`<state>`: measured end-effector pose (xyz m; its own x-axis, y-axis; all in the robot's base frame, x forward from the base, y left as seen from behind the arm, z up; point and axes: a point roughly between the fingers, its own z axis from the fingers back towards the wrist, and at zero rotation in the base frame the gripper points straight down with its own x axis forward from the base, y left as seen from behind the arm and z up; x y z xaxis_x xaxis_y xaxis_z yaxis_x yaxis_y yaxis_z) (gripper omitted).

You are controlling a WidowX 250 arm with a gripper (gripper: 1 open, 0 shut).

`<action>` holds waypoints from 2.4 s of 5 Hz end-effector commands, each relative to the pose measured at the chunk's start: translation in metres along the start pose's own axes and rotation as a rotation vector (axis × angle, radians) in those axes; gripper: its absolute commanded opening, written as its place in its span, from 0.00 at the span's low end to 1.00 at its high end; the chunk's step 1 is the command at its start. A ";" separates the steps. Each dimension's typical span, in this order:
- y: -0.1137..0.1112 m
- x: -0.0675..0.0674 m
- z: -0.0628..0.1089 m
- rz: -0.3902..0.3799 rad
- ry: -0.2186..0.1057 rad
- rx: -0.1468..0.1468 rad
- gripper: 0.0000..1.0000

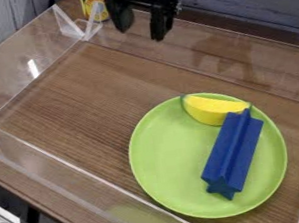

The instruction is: Put the banana in the green plate

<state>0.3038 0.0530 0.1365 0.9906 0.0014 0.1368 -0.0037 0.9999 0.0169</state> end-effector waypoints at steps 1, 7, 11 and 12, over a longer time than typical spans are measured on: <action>-0.001 0.006 0.018 -0.006 -0.077 0.013 1.00; 0.009 0.012 0.008 -0.041 -0.085 0.006 1.00; 0.006 0.010 0.009 -0.031 -0.075 -0.009 1.00; 0.006 0.011 0.009 -0.033 -0.076 -0.010 1.00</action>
<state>0.3095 0.0565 0.1361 0.9840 -0.0369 0.1745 0.0363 0.9993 0.0062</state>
